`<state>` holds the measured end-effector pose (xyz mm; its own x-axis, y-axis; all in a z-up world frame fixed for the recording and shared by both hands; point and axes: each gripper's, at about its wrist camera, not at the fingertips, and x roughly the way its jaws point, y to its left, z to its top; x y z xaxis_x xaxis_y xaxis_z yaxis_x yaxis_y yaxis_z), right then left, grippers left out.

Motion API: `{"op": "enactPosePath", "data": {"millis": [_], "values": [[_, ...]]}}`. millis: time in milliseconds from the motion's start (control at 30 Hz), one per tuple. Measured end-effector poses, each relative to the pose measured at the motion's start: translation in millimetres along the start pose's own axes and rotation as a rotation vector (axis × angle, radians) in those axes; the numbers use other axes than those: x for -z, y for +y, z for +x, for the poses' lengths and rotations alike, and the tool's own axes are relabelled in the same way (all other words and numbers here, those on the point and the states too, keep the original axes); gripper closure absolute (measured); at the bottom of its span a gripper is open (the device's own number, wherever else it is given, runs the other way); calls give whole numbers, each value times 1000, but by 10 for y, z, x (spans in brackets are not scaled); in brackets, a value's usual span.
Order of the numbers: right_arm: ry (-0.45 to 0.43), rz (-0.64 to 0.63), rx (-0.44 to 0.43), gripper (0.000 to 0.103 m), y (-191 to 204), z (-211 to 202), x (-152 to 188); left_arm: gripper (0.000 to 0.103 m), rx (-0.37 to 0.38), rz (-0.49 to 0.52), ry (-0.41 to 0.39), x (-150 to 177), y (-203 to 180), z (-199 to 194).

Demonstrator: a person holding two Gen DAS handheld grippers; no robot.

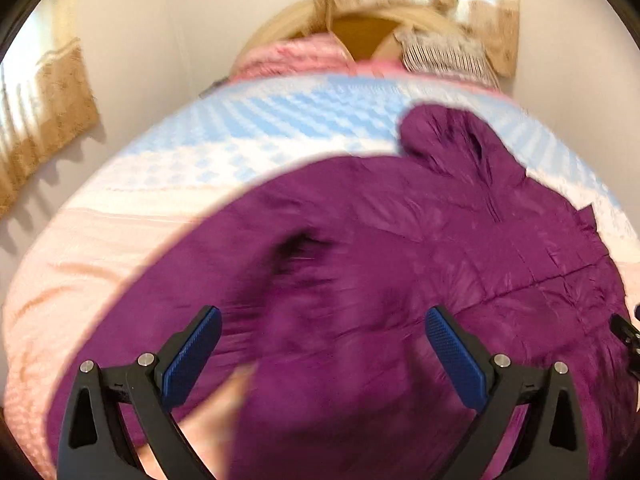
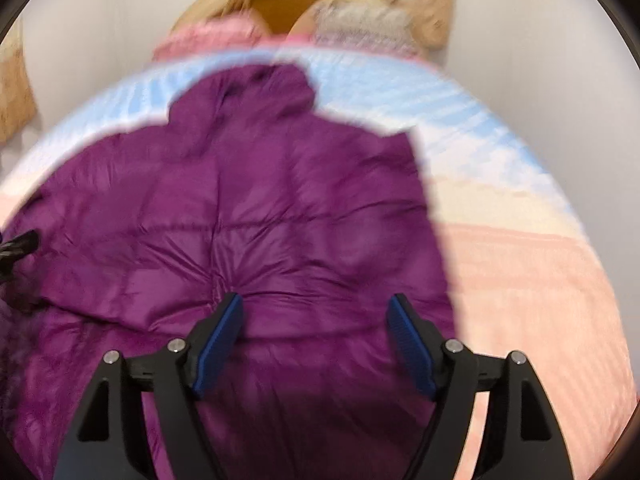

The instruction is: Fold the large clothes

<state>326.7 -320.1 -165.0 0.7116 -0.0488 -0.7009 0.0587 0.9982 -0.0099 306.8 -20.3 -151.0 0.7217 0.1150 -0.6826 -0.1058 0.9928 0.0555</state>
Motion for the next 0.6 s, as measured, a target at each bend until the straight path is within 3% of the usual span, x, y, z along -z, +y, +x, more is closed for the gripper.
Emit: {"op": "enactPosePath", "data": {"millis": [33,133,300,400,467,500,533,567,600], "values": [[-4,20,-29,11,-37,-125,90,1,-24,-8,-24,52,138,-108],[-3,45,-58,10,-77,-363,383,1,-135,-76,-60,405,842,-382],[-36,73,-71,10,-51,-628,818,1,-363,-233,38,1051,1971,-457],[-64,75,-80,10,27,-704,887,1,-341,-385,129,1366,2474,-400],[-67,75,-90,10,77,-713,888,1,-286,-402,183,1441,2533,-291],[-68,80,-94,10,94,-722,887,6,-255,-401,196,1464,2525,-235],[-73,85,-101,10,101,-740,889,23,-207,-392,196,1472,2500,-190],[-78,89,-105,10,102,-765,896,29,-195,-383,181,1453,2474,-205],[-85,92,-105,10,107,-794,902,70,-211,-354,160,1406,2433,-245]]}}
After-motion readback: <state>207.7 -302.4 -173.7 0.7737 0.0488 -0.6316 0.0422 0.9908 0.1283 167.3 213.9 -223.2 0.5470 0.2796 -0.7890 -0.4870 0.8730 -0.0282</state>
